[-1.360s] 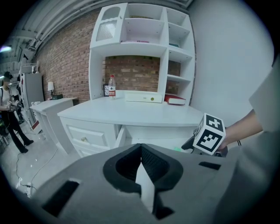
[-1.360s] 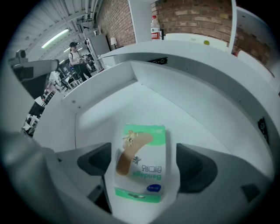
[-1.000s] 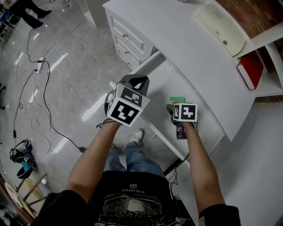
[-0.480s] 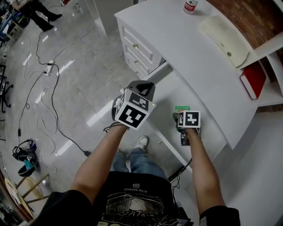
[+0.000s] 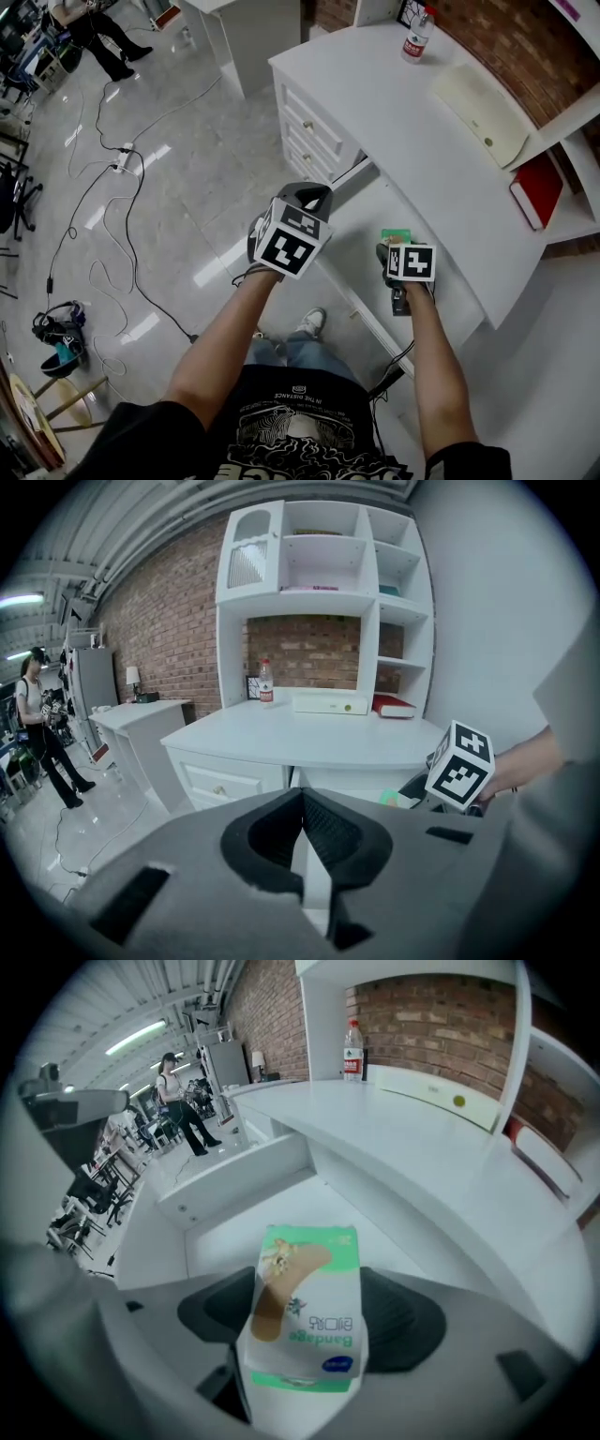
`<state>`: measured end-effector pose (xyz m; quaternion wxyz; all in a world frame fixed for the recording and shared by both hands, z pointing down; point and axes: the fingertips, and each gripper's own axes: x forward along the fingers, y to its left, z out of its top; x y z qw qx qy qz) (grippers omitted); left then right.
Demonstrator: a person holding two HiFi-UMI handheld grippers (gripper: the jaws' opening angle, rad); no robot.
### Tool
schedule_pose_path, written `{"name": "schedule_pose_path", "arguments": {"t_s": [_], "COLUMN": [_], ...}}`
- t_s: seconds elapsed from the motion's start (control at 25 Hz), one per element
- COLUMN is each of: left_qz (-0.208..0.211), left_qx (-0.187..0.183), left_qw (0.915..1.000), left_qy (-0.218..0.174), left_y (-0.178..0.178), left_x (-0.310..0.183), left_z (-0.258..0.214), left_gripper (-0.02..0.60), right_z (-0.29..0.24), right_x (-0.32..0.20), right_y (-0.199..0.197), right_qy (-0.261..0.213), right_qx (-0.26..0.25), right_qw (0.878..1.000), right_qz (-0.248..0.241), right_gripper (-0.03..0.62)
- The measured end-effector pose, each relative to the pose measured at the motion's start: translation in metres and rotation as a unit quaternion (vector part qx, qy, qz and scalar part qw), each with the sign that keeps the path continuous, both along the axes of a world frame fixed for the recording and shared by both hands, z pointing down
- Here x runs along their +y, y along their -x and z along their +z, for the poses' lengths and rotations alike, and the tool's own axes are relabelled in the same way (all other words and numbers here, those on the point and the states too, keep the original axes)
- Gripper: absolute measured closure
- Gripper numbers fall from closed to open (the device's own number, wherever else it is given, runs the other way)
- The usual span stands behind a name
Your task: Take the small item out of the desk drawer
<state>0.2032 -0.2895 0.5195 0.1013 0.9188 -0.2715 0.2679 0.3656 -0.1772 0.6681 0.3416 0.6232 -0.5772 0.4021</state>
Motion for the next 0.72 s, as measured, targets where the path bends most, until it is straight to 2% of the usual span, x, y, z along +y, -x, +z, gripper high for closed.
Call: {"name": "schedule_pose_path", "arguments": {"t_s": [0.36,0.72], "left_qz": [-0.034,-0.079], "left_qx": [0.016,0.027], "left_qw": [0.999,0.9956], "left_qy": [-0.023,-0.042], "left_y": [0.039,0.098], "left_x": [-0.02,-0.038], "left_z": [-0.038,-0.079], "left_gripper": [0.572,0.572], "right_z": [-0.071,-0.14], "right_x": [-0.044,-0.086], "right_y": [0.024,0.071], "right_qy": [-0.078,-0.149], "right_qx": [0.008,0.004], "right_qw": [0.997,0.988], "right_qz": [-0.017,-0.038], "right_gripper": [0.244,0.244]}}
